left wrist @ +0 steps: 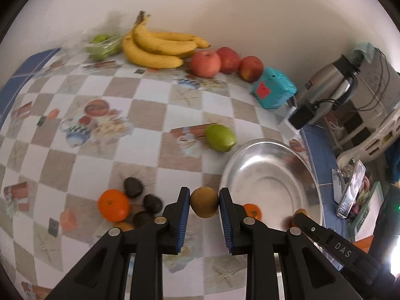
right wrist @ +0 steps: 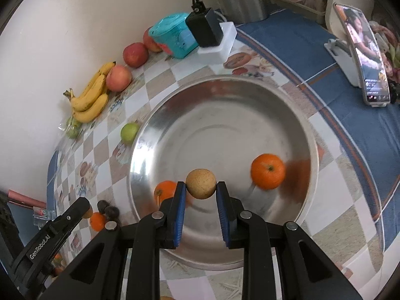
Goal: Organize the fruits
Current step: 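Carry both held kiwis over the steel plate with both tools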
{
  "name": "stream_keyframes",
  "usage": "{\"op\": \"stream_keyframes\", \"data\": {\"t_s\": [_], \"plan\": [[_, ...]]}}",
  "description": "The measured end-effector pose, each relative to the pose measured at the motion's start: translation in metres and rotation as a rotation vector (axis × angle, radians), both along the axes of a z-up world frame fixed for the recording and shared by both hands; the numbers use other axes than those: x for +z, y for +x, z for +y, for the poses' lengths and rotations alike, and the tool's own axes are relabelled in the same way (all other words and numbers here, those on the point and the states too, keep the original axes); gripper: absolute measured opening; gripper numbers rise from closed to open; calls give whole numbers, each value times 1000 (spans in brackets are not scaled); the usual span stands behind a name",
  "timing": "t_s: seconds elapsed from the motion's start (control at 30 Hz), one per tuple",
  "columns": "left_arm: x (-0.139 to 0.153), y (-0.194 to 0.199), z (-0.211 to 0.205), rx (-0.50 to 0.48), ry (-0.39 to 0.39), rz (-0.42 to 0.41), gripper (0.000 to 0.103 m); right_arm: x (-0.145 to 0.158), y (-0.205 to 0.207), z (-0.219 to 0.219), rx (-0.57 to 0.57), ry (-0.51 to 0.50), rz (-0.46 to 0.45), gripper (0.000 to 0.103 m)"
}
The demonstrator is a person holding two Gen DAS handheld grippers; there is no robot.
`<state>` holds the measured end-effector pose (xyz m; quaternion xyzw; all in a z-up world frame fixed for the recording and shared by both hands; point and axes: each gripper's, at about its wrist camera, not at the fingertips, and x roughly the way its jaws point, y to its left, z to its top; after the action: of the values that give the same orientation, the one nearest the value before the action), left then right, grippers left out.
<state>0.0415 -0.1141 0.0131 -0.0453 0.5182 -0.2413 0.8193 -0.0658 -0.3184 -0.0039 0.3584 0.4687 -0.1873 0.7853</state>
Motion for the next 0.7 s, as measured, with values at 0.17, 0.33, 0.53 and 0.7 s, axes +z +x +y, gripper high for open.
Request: {"op": "stream_keyframes", "data": {"t_s": [0.17,0.33,0.53,0.7], "plan": [[-3,3,-24,-50,-25,-9,26,1,3,-1,7,-48,2,26],[-9,4,-44,-94,-3,-31,26,-1,7,-3,13,-83,5,26],[-14,5,-66,-140,25,-66,26,0,15,-4,12,-136,-5,26],[-23,6,-81,-167,47,-56,26,-4,20,-8,11,-156,16,26]]}}
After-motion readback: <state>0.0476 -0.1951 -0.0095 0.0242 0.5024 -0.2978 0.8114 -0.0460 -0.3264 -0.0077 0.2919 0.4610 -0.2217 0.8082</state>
